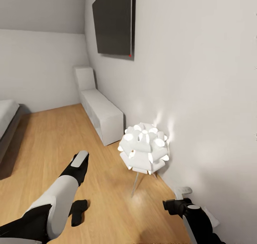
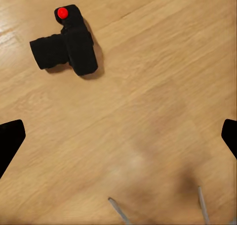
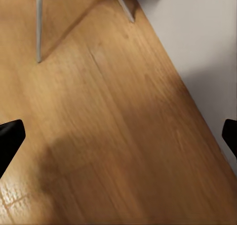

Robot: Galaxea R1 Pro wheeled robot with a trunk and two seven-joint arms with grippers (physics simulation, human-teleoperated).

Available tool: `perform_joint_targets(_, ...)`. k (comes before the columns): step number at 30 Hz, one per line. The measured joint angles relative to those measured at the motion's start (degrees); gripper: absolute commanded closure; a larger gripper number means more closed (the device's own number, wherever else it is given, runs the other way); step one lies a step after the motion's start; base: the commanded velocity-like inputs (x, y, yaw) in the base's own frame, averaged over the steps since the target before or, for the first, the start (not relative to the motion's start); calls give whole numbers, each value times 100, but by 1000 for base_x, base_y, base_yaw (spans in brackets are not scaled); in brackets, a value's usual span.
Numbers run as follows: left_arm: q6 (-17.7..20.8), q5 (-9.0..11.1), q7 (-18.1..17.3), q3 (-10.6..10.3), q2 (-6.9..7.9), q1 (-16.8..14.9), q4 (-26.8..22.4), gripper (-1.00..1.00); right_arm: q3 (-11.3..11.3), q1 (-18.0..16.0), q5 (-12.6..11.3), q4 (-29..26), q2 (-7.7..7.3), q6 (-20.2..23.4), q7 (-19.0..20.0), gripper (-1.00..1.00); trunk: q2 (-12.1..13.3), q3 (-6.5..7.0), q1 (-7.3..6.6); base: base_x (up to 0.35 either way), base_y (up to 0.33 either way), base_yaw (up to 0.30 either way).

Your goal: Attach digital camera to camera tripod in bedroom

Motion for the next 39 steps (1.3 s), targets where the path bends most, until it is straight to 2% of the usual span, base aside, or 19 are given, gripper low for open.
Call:
perform_joint_targets(5,-88,-112,284,-47,5,-225,-2,-100,36,65,6,2,11,5,-1,-100,-201,-90,110,0,0,-56)
perform_joint_targets(10,-170,-208,530,-58,21,-311,-3,-100,64,103,19,41,22,7,-8,-100,-401,-179,220,0,0,-25)
perform_joint_targets(20,-641,-643,1141,-54,45,-480,-2,-100,185,135,39,93,78,8,-14,-100,-802,-359,439,0,0,-8)
perform_joint_targets(26,-893,-736,1316,-50,49,-528,-2,-100,273,139,36,99,79,8,-10,-100,-1043,-467,571,0,0,-2)
perform_joint_targets(39,-1307,-792,1436,-58,52,-644,4,-100,319,142,37,103,82,-6,-12,-100,-1063,-755,606,0,0,0)
